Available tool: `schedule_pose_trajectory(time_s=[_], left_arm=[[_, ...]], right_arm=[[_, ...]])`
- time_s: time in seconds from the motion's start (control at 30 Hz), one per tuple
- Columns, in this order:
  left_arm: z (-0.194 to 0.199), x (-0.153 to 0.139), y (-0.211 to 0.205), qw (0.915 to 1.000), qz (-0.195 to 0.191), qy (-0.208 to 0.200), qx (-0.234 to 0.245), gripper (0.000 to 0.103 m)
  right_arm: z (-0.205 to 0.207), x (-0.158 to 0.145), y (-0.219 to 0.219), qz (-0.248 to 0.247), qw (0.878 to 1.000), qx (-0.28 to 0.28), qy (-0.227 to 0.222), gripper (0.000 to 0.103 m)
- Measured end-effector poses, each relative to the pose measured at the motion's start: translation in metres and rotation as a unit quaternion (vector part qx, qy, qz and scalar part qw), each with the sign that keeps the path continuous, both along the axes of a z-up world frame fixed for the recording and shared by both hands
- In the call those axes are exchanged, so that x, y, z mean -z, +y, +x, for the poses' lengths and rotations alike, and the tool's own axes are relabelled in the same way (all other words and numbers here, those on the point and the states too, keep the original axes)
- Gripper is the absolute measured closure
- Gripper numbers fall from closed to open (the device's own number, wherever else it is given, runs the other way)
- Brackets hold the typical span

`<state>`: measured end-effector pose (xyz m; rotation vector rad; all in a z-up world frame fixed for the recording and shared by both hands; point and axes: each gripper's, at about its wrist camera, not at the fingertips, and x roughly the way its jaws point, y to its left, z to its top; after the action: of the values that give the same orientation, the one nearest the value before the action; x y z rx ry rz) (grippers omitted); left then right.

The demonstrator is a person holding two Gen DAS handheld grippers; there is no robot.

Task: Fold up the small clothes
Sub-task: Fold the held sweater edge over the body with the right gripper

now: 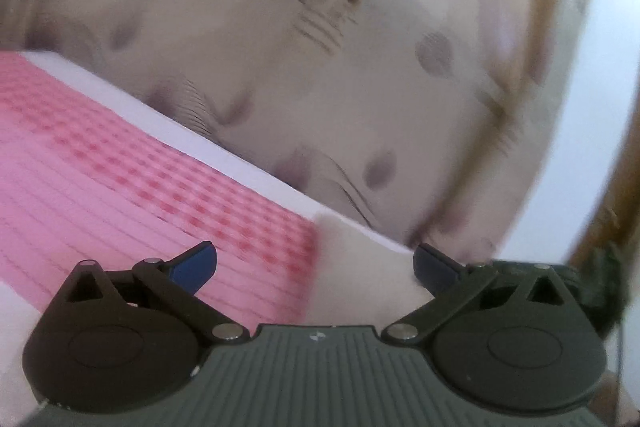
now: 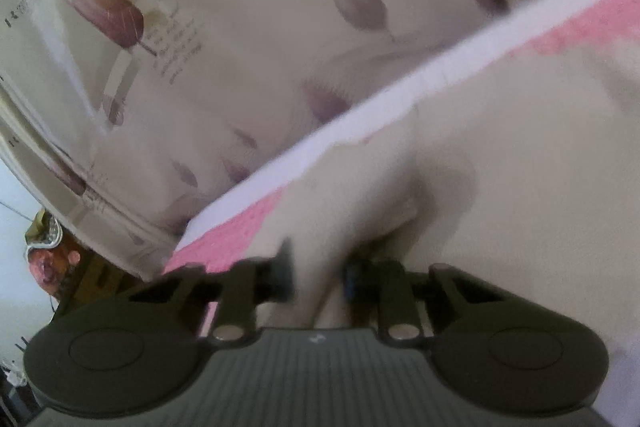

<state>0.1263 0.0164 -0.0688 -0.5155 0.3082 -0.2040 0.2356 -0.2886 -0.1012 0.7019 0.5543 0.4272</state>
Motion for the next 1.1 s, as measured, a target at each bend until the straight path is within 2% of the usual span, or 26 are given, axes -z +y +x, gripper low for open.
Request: schedule_pose_trajectory(time_s=[0.17,0.33,0.47,0.57,0.67,0.87,0.97,1.0,1.03,1.1], left_arm=[[0.008,0.005,0.012,0.9988,-0.028,0.035,-0.022,0.0],[0.009,0.003,0.006,0.9995,-0.004,0.029,-0.008,0.0],[0.01,0.004,0.0,0.9994,0.007,0.033,-0.004,0.0],[0.01,0.005,-0.001,0.9992,0.008,0.039,-0.007,0.0],[0.011,0.006,-0.001,0.999,0.01,0.042,-0.009,0.0],[0.012,0.005,-0.004,0.9988,0.018,0.045,-0.006,0.0],[0.011,0.004,-0.005,0.9989,0.023,0.04,0.005,0.0],[0.011,0.004,-0.007,0.9989,0.026,0.038,0.011,0.0],[0.011,0.003,-0.009,0.9987,0.031,0.036,0.02,0.0],[0.011,0.002,-0.016,0.9972,0.047,0.036,0.046,0.0]], right_arm=[[0.002,-0.032,-0.044,-0.03,0.999,0.023,-0.038,0.085],[-0.005,-0.044,-0.103,-0.062,0.995,0.064,-0.047,0.086],[-0.007,-0.027,-0.139,-0.083,0.992,0.087,-0.034,0.086],[-0.005,-0.001,-0.151,-0.084,0.993,0.088,-0.002,0.086],[-0.007,0.018,-0.159,-0.071,0.993,0.093,0.004,0.086],[-0.002,0.009,-0.156,-0.067,0.993,0.097,-0.03,0.086],[0.01,0.024,-0.152,-0.1,0.989,0.107,-0.015,0.086],[0.009,0.028,-0.154,-0.095,0.989,0.109,-0.019,0.085],[0.009,0.027,-0.157,-0.09,0.99,0.11,-0.021,0.085],[0.008,0.026,-0.159,-0.086,0.99,0.113,-0.019,0.077]])
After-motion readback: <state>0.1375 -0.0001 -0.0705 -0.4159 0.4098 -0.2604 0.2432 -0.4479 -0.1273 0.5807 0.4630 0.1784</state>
